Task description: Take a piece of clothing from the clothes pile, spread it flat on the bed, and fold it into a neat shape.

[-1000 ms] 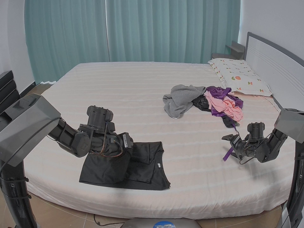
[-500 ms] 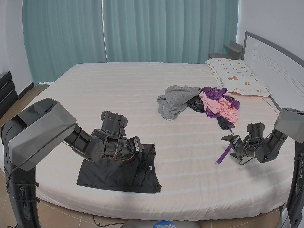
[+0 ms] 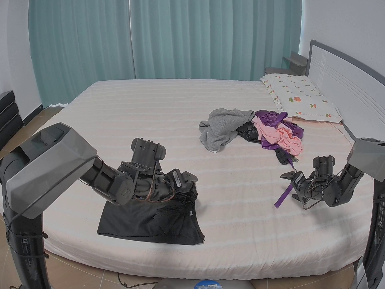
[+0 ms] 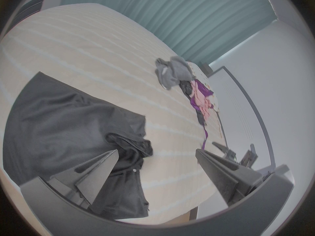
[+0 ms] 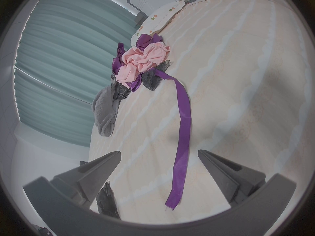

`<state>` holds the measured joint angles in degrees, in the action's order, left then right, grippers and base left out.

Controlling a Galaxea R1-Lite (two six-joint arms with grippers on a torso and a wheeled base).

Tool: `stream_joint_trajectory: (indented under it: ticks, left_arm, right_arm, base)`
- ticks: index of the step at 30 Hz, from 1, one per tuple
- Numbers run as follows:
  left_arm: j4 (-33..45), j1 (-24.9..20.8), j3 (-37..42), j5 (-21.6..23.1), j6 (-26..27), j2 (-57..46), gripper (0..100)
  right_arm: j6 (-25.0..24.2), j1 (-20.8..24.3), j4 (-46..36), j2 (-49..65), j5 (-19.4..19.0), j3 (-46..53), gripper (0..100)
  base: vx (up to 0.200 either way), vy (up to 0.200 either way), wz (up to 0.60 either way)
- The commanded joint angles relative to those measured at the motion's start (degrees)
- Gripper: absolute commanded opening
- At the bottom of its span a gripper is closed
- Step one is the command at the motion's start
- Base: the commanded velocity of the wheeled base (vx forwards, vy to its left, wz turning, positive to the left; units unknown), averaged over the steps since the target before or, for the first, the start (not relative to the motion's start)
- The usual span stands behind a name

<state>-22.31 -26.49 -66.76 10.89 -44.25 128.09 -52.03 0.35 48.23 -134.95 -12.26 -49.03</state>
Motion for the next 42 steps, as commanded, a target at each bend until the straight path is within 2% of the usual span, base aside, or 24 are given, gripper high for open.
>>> stream_joint_trajectory:
  ticks: [1, 4, 6, 8, 14, 16, 17, 20, 27, 36, 39, 40, 42]
  left_arm:
    - [-0.3, 4.0, 2.5, 0.5, -1.5, -2.0, 100]
    - [-0.6, 4.5, 3.8, 1.2, -1.7, -2.5, 100]
    - [-1.9, 8.2, 9.0, 7.9, -5.1, -5.7, 100]
    - [-2.6, 9.3, 10.9, 10.3, -6.7, -6.4, 100]
    - [-5.5, 11.9, 15.8, 11.3, -7.2, -7.1, 100]
    - [-7.1, 13.8, 18.2, 13.0, -7.3, -7.3, 100]
    - [-7.1, 13.8, 18.2, 13.0, -7.3, -7.3, 100]
    - [-9.0, 15.9, 19.8, 15.3, -7.4, -7.1, 100]
    - [-10.8, 17.5, 18.8, 16.5, -7.9, -4.3, 100]
    - [-10.8, 17.5, 18.7, 16.4, -7.9, -4.2, 100]
    - [-10.8, 17.5, 18.7, 16.4, -7.9, -4.2, 100]
    - [-10.8, 17.5, 18.7, 16.4, -7.9, -4.2, 100]
    - [-10.8, 17.5, 18.8, 16.4, -7.9, -4.2, 100]
  right_arm:
    - [0.1, 1.6, 0.1, 0.2, 0.4, 1.0, 100]
    - [0.0, 1.8, 0.4, 0.4, 0.5, 1.2, 100]
    - [0.1, 2.5, 3.5, 1.1, 0.5, 3.2, 100]
    - [0.2, 3.0, 4.9, 1.1, 0.7, 4.4, 100]
    - [0.6, 5.1, 5.7, 3.4, 1.2, 6.8, 100]
    - [0.7, 8.3, 5.7, 5.3, 1.6, 9.0, 100]
    - [0.7, 8.3, 5.7, 5.3, 1.6, 9.0, 100]
    - [1.7, 12.7, 5.0, 6.2, 4.9, 9.7, 100]
    - [8.4, 18.0, 0.2, 8.6, 11.8, 9.0, 100]
    - [10.5, 23.1, -8.1, 10.5, 12.8, 5.6, 100]
    - [10.5, 23.1, -8.1, 10.5, 12.8, 5.6, 100]
    - [10.8, 25.3, -10.8, 10.3, 14.4, 2.9, 100]
    - [11.1, 26.5, -12.7, 10.5, 14.5, 1.9, 100]
  base:
    - [0.0, 0.0, 0.0]
    - [0.0, 0.0, 0.0]
    - [0.0, 0.0, 0.0]
    - [0.0, 0.0, 0.0]
    - [0.0, 0.1, 0.0]
    - [0.0, 0.2, 0.0]
    - [0.0, 0.2, 0.0]
    - [0.0, 0.2, 0.0]
    - [0.0, 0.2, 0.0]
    - [0.0, 0.2, 0.0]
    - [0.0, 0.2, 0.0]
    - [0.0, 0.2, 0.0]
    - [0.0, 0.2, 0.0]
